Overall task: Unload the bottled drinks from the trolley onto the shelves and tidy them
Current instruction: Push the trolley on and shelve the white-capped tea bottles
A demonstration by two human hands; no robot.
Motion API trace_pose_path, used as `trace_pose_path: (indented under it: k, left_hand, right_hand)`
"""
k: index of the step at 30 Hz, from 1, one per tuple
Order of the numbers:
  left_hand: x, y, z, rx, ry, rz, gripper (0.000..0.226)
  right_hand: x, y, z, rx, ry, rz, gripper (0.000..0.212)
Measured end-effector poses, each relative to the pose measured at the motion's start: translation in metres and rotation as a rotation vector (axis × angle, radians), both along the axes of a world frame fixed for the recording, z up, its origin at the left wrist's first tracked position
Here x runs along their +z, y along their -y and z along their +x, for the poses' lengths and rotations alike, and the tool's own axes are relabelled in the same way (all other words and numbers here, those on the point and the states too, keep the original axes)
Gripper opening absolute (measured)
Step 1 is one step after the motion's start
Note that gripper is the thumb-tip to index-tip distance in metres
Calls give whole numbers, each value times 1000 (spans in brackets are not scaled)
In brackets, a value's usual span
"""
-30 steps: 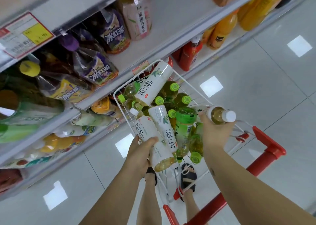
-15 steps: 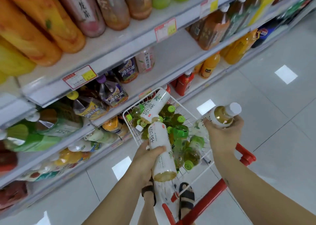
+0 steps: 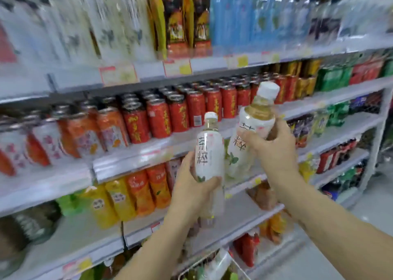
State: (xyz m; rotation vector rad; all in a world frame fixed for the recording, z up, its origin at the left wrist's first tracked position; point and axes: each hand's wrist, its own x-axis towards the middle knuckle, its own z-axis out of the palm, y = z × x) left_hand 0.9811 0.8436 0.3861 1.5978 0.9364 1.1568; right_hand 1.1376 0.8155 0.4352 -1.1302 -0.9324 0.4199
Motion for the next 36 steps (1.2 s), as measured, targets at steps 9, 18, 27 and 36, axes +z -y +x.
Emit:
trace_pose_path:
  k: [9, 18, 27, 36]
  left_hand:
    - [154, -16, -43, 315, 43, 593, 79]
    - [241, -83, -112, 606, 8, 852, 96]
    - [256, -173, -163, 689, -93, 661, 103]
    - [265, -211, -158, 625, -440, 339, 91]
  right_hand:
    - [164, -20, -59, 233, -3, 386, 67]
    - [241, -75, -113, 254, 126, 571, 54]
    - [254, -167, -145, 251, 247, 563, 58]
    - [247, -206, -153, 194, 324, 398, 46]
